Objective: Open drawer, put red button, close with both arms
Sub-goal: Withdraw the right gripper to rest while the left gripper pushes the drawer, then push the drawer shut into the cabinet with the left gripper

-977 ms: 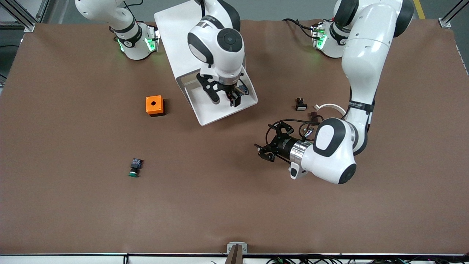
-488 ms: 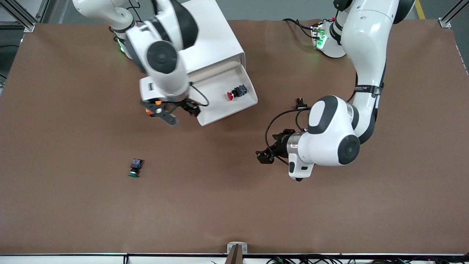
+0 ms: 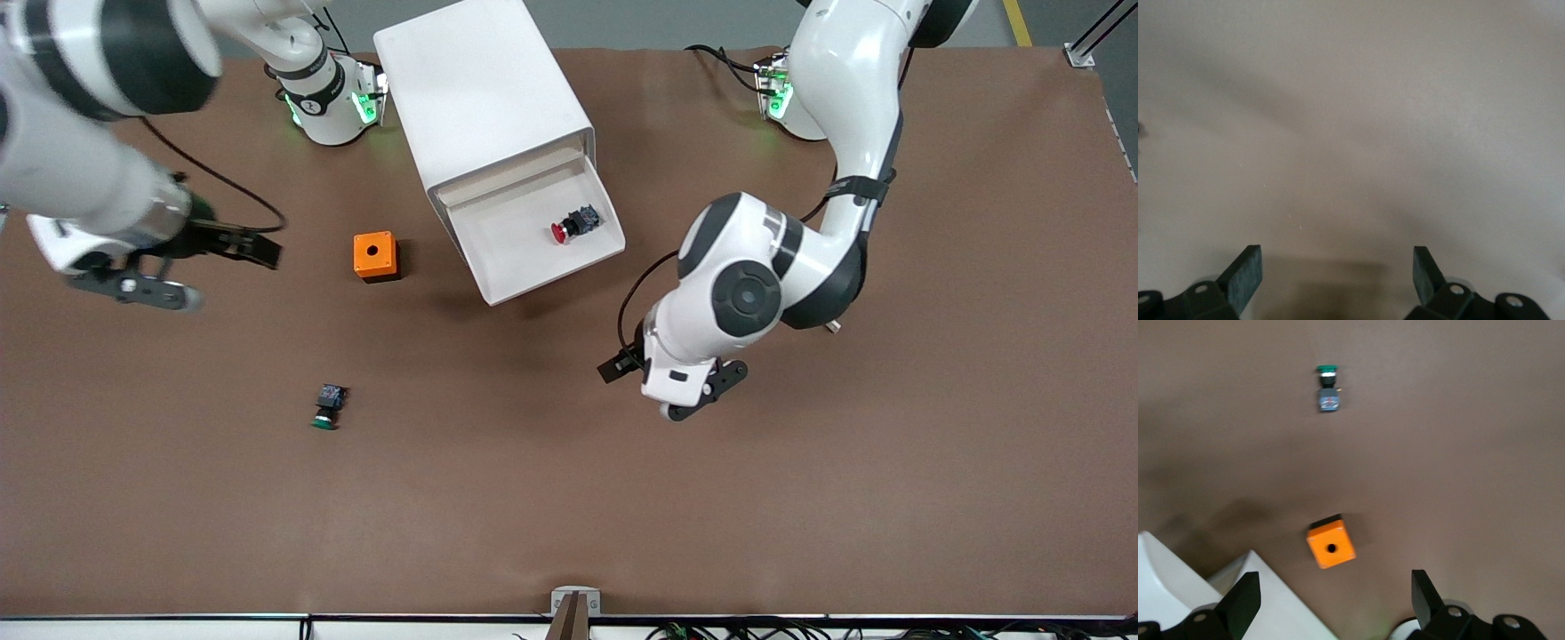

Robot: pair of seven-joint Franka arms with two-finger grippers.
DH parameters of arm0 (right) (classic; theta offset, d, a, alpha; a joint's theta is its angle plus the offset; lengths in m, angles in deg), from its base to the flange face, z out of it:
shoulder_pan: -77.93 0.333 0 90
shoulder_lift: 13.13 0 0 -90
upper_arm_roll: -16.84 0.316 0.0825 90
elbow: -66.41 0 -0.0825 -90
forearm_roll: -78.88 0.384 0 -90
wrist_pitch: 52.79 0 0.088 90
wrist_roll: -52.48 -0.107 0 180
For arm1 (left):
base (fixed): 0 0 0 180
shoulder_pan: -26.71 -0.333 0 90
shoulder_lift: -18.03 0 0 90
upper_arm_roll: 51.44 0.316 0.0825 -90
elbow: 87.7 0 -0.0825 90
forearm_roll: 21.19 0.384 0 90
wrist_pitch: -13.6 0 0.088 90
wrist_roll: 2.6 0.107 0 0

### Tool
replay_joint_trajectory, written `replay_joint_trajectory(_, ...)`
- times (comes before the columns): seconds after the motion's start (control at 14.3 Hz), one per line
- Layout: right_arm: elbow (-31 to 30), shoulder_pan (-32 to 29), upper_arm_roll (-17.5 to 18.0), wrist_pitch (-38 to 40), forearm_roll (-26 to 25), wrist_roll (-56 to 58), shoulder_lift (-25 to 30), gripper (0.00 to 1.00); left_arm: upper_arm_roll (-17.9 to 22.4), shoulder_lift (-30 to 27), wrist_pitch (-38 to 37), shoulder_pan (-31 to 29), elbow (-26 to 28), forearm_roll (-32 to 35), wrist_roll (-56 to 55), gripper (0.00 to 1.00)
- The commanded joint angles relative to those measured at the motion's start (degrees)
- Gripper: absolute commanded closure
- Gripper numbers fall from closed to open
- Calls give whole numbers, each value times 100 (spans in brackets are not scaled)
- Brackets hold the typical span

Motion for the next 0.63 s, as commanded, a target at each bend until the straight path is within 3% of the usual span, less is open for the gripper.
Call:
replay_joint_trajectory(0.0, 272, -609, 154, 240, -42, 971, 17, 0, 73, -116, 306, 347, 205, 499, 6, 1)
replay_joint_trajectory(0.21, 326, -1005, 154, 197, -60, 1887, -26, 0, 73, -81, 351, 585, 249, 544, -204, 1)
replay_joint_trajectory(0.56, 570, -1041, 154, 127, -26, 1845, -149, 0, 73, -45, 360, 1015, 451, 684, -372, 1)
